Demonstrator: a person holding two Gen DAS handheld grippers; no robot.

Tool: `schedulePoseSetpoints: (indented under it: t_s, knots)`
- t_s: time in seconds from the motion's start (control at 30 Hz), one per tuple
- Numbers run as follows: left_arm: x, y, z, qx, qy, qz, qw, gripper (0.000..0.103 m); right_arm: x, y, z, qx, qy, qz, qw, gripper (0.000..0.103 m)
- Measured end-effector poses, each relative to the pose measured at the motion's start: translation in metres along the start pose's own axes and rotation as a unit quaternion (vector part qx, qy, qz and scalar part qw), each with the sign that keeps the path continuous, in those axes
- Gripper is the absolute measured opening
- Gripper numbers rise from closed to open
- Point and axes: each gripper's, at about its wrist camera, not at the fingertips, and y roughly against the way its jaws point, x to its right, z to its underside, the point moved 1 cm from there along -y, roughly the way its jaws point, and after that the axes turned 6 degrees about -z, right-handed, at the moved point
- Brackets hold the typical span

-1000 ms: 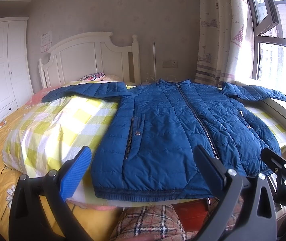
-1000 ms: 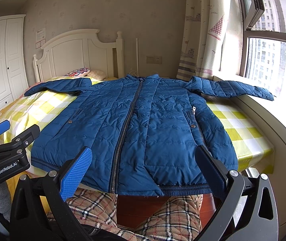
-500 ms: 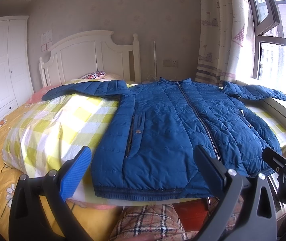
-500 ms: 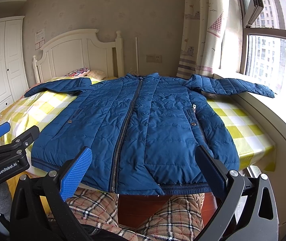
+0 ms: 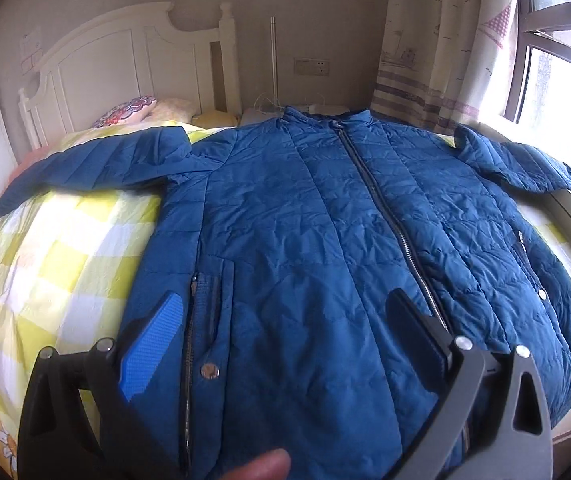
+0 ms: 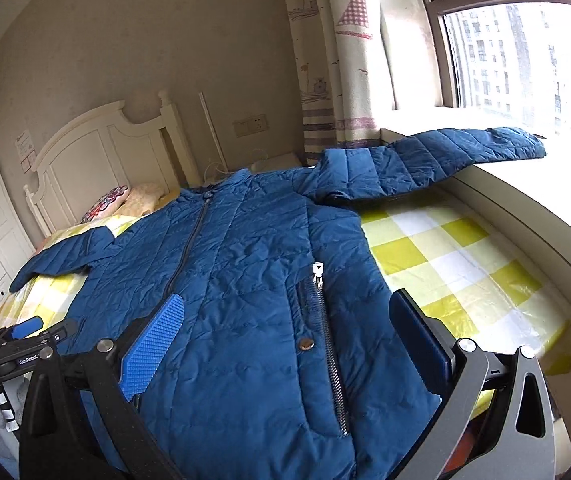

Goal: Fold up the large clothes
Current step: 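Grasp the sleeve cuff with the right gripper and lift it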

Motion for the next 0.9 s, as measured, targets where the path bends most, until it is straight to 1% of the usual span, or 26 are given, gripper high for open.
schedulePoseSetpoints:
  t_s: [0.07,0.13,0.2,0.27,0.3,0.33,0.37,0.43,0.5,0.53,0.6,0.63,0.67,0.7,0.73,0.77,0.83,0.87,0.9]
  knots:
    - [-0.003,-0.035,-0.023,-0.015,0.002,-0.016,0.9998,0.101,0.040,-0.026,-0.025,0.000,-0.046,0.028,0.999,0.099]
    - [-0.008,-0.066,-0.040,-0.028,0.004,-0.029,0.9992,0.101,0.078,-0.051,-0.046,-0.004,-0.090,0.044,0.995,0.099]
    - [-0.015,-0.095,-0.052,-0.046,0.002,-0.035,0.9983,0.101,0.115,-0.078,-0.064,-0.011,-0.130,0.067,0.989,0.099]
    - [-0.020,-0.118,-0.057,-0.061,0.003,-0.040,0.9973,0.101,0.145,-0.106,-0.079,-0.022,-0.162,0.072,0.984,0.099]
    - [-0.022,-0.129,-0.057,-0.071,0.004,-0.043,0.9965,0.101,0.156,-0.119,-0.086,-0.028,-0.174,0.081,0.981,0.099]
    - [-0.025,-0.140,-0.056,-0.086,0.008,-0.036,0.9956,0.101,0.165,-0.131,-0.092,-0.030,-0.184,0.091,0.978,0.099]
    - [-0.026,-0.148,-0.053,-0.105,0.015,-0.021,0.9942,0.101,0.174,-0.142,-0.098,-0.031,-0.193,0.093,0.976,0.099]
    - [-0.030,-0.153,-0.054,-0.109,0.021,-0.014,0.9937,0.101,0.187,-0.163,-0.109,-0.031,-0.210,0.094,0.973,0.099]
    - [-0.027,-0.155,-0.052,-0.111,0.017,-0.023,0.9934,0.101,0.197,-0.181,-0.116,-0.034,-0.228,0.097,0.968,0.099]
    - [-0.025,-0.156,-0.051,-0.114,0.017,-0.027,0.9929,0.101,0.202,-0.187,-0.118,-0.033,-0.237,0.097,0.966,0.097]
    - [-0.025,-0.158,-0.051,-0.118,0.024,-0.029,0.9923,0.101,0.206,-0.195,-0.125,-0.020,-0.245,0.105,0.964,0.074]
    - [-0.026,-0.160,-0.052,-0.121,0.029,-0.027,0.9919,0.101,0.206,-0.195,-0.128,-0.006,-0.242,0.108,0.964,0.051]
    - [-0.027,-0.161,-0.054,-0.123,0.033,-0.026,0.9915,0.101,0.202,-0.192,-0.133,0.011,-0.236,0.118,0.965,0.035]
    - [-0.028,-0.163,-0.055,-0.125,0.035,-0.025,0.9912,0.101,0.193,-0.189,-0.138,0.030,-0.223,0.125,0.966,0.028]
    - [-0.028,-0.164,-0.057,-0.126,0.036,-0.027,0.9910,0.101,0.178,-0.186,-0.145,0.047,-0.193,0.127,0.972,0.022]
    - [-0.027,-0.165,-0.058,-0.127,0.036,-0.029,0.9908,0.101,0.156,-0.185,-0.155,0.059,-0.149,0.124,0.979,0.021]
    - [-0.026,-0.166,-0.058,-0.127,0.035,-0.034,0.9908,0.101,0.100,-0.188,-0.168,0.065,-0.055,0.097,0.992,0.021]
    - [-0.026,-0.165,-0.058,-0.125,0.034,-0.034,0.9909,0.101,0.065,-0.192,-0.169,0.059,-0.001,0.077,0.995,0.021]
    - [-0.027,-0.165,-0.058,-0.125,0.035,-0.032,0.9910,0.101,0.030,-0.197,-0.164,0.050,0.056,0.059,0.995,0.021]
